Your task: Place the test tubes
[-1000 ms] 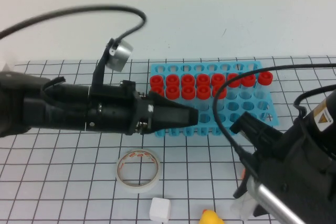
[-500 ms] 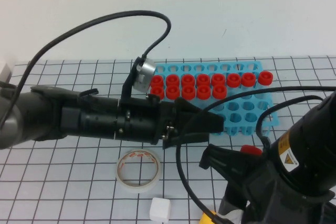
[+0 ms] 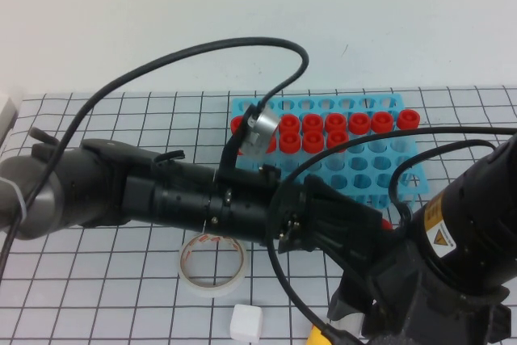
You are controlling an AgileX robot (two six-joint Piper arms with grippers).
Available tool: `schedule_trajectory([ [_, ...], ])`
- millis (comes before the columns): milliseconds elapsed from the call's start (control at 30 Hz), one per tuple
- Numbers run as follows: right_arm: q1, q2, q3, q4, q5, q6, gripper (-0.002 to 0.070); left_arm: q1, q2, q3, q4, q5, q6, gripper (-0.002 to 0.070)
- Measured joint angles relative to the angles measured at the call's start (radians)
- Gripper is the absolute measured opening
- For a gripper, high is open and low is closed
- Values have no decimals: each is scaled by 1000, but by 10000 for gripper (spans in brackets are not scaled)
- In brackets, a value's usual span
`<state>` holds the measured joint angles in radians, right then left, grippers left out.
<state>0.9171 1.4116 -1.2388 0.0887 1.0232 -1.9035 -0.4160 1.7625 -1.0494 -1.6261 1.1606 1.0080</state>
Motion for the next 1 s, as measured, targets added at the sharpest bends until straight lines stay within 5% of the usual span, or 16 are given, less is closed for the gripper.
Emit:
schedule_trajectory([
  [333, 0, 0, -1, 13, 0, -9, 218, -2, 0, 0, 46, 0, 1, 531],
  [600, 0, 0, -1, 14, 0, -19, 212, -2, 0, 0, 38, 2, -1, 288],
  [1000, 0, 0, -1, 15, -2, -23, 211, -2, 0, -2, 31, 6, 8, 288],
])
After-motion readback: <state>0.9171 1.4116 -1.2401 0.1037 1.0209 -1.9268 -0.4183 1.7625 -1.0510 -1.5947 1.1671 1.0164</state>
